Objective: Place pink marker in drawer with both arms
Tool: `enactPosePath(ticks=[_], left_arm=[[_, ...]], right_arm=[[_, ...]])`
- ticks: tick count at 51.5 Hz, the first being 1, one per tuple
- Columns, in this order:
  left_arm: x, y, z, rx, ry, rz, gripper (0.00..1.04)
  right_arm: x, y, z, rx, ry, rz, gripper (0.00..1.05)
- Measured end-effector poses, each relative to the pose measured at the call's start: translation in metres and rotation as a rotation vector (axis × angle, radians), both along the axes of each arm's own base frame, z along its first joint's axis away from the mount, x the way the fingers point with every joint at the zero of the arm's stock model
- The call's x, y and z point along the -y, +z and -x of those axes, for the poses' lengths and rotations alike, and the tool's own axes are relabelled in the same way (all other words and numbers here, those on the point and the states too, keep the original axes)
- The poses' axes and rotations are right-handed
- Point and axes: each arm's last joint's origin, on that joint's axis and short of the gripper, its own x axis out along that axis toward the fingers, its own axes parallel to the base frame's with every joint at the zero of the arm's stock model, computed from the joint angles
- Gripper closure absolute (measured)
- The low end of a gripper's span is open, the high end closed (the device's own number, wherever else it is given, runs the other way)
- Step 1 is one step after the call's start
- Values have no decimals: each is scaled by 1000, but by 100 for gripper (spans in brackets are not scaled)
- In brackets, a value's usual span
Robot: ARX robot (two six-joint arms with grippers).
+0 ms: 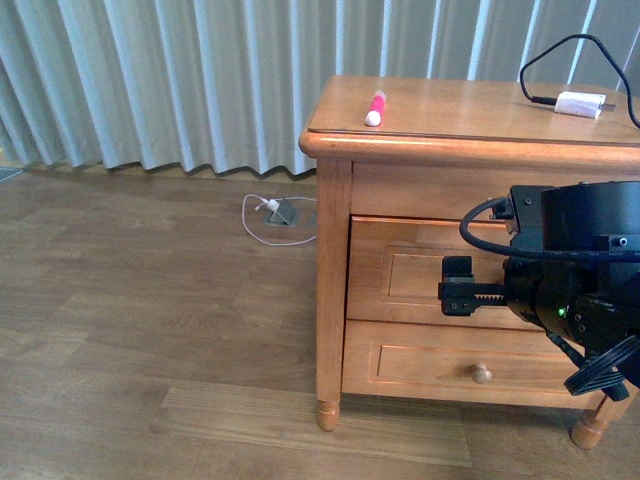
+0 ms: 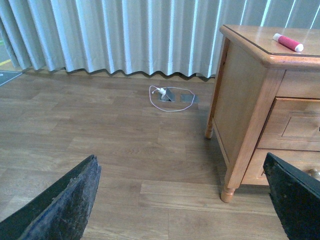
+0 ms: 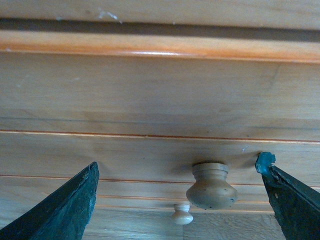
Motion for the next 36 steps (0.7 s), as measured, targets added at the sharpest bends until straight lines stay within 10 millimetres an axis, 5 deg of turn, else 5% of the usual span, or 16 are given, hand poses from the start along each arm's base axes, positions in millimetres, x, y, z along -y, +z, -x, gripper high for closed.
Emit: enactPosePath(ticks=[20, 36], left_arm=[[0, 0, 0, 0, 0, 0, 6], [0, 0, 0, 0, 0, 0, 6]], right_arm=[[5, -2, -1, -5, -19, 16, 9], [7, -2, -2, -23, -16, 22, 57]])
